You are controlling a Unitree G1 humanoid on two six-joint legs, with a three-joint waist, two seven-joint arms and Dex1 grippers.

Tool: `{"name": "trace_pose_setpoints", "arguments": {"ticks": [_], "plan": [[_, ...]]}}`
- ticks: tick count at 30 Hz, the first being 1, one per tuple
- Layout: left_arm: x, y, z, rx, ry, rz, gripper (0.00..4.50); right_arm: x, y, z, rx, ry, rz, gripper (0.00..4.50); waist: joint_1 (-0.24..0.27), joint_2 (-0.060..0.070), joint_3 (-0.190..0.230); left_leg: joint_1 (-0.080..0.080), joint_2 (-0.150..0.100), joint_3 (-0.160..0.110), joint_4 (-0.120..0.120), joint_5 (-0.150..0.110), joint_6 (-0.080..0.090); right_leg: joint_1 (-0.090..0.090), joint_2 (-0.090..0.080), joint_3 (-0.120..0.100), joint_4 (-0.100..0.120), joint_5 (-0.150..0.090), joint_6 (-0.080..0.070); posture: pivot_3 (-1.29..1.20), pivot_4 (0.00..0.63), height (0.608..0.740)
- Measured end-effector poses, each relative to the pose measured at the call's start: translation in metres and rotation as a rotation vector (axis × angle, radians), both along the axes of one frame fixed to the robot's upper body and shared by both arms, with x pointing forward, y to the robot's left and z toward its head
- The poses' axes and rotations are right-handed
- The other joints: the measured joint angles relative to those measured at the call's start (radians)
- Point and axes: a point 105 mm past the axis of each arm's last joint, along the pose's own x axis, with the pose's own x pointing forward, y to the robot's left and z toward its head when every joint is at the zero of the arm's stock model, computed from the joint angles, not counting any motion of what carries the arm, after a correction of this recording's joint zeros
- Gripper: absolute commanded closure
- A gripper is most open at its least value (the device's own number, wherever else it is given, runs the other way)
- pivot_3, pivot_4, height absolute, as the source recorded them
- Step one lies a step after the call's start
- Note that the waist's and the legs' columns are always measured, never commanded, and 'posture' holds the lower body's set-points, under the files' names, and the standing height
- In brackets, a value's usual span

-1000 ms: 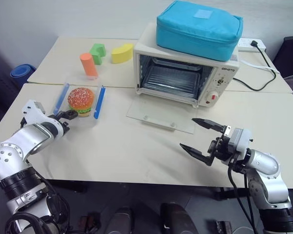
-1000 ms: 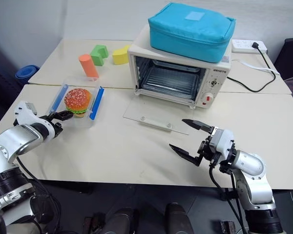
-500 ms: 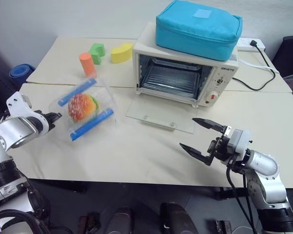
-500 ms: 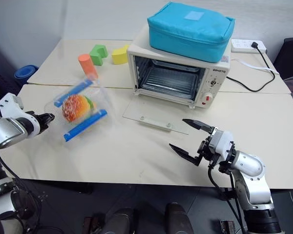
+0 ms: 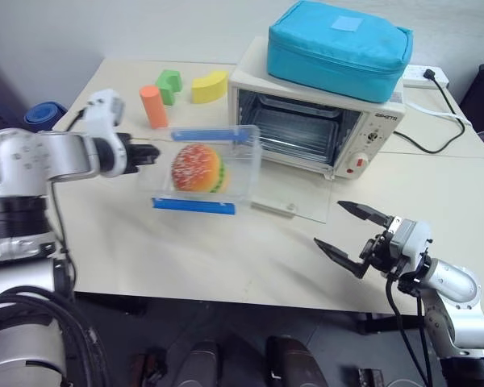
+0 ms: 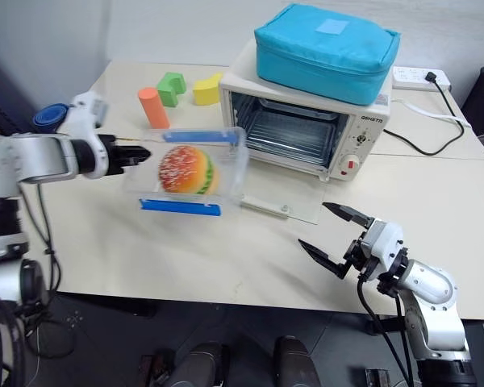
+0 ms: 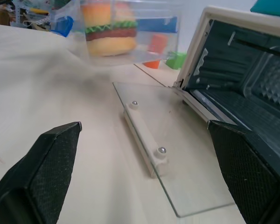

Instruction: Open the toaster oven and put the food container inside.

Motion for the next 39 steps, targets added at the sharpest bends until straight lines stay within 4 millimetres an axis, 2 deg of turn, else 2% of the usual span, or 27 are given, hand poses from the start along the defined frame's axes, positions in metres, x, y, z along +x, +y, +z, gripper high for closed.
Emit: {"name": "trace_pose_setpoints", "arguments": {"ticks": [2,8,17,19,23,27,31,33,36,38,39], "plan": [[0.011,-0.025,-0.001,-0.005,-0.002,-0.058,4.32,-0.007,-0.006,-0.004,-0.004,0.012,-0.039,0.0,0.001,0.0,0.0,0.0,0.0,0.0,0.0,0.0,0.0,0.0,0.001,0.0,0.0,0.0,0.0,0.0,0.15,0.74],[0.035,-0.07,-0.011,0.029,-0.028,-0.122,4.32,-0.024,-0.004,-0.01,0.017,0.016,-0.107,0.0,-0.003,0.0,0.0,0.0,0.001,0.005,0.0,0.0,0.0,-0.002,0.002,0.003,0.0,0.0,0.001,0.0,0.15,0.74],[0.056,-0.096,-0.007,0.05,-0.094,-0.13,4.32,-0.033,-0.001,-0.011,0.05,0.0,-0.181,0.0,-0.001,-0.001,0.001,0.002,0.001,0.009,0.0,-0.001,0.001,-0.002,0.002,0.002,0.0,0.0,0.001,0.0,0.15,0.74],[0.058,-0.099,-0.008,0.052,-0.093,-0.137,3.62,-0.033,-0.001,-0.011,0.054,-0.004,-0.188,0.0,0.0,-0.001,0.001,0.002,0.001,0.009,0.0,-0.001,0.002,-0.002,0.002,0.002,0.0,0.0,0.001,0.0,0.15,0.74],[0.058,-0.102,-0.01,0.054,-0.087,-0.148,2.52,-0.034,-0.001,-0.01,0.056,-0.006,-0.197,0.0,0.0,-0.002,0.001,0.002,0.001,0.009,0.0,-0.001,0.001,-0.002,0.002,0.002,0.001,0.0,0.001,0.0,0.15,0.74],[0.06,-0.096,-0.005,0.023,-0.105,-0.127,1.4,-0.033,-0.001,-0.009,0.058,-0.011,-0.2,0.0,-0.001,-0.002,0.001,0.002,0.002,0.009,0.0,-0.001,0.001,-0.002,0.002,0.002,0.001,0.0,0.001,0.0,0.15,0.74],[0.058,-0.081,0.011,-0.031,-0.165,-0.14,1.4,-0.03,-0.001,-0.005,0.056,-0.02,-0.19,0.0,-0.004,-0.001,0.001,0.002,0.002,0.01,0.0,-0.001,0.001,-0.002,0.002,0.002,0.002,0.0,0.001,0.0,0.15,0.74],[0.052,-0.062,0.017,-0.041,-0.241,-0.173,1.38,-0.028,-0.002,-0.004,0.055,0.01,-0.179,0.43,-0.01,-0.001,0.001,0.003,0.003,0.011,0.0,-0.001,0.001,-0.002,0.002,0.004,0.005,0.0,0.001,0.0,0.15,0.74],[0.036,-0.026,0.011,-0.009,-0.323,-0.243,1.98,-0.028,-0.001,-0.003,0.046,0.072,-0.15,1.22,-0.026,-0.001,0.001,0.003,0.005,0.011,-0.001,-0.001,0.0,-0.003,0.003,0.008,0.007,0.0,0.001,0.0,0.15,0.74],[0.025,-0.011,0.001,0.011,-0.34,-0.295,2.54,-0.027,0.0,-0.004,0.028,0.108,-0.132,1.88,-0.023,-0.001,0.001,0.002,0.006,0.01,0.0,-0.001,0.0,-0.003,0.003,0.008,0.006,0.0,0.001,0.0,0.15,0.74],[0.011,0.0,-0.007,0.072,-0.387,-0.37,2.88,-0.026,0.003,-0.003,0.003,0.126,-0.114,2.26,-0.026,-0.001,0.001,0.003,0.006,0.011,0.0,-0.001,0.0,-0.003,0.002,0.009,0.005,0.0,0.001,0.0,0.15,0.74]]}}
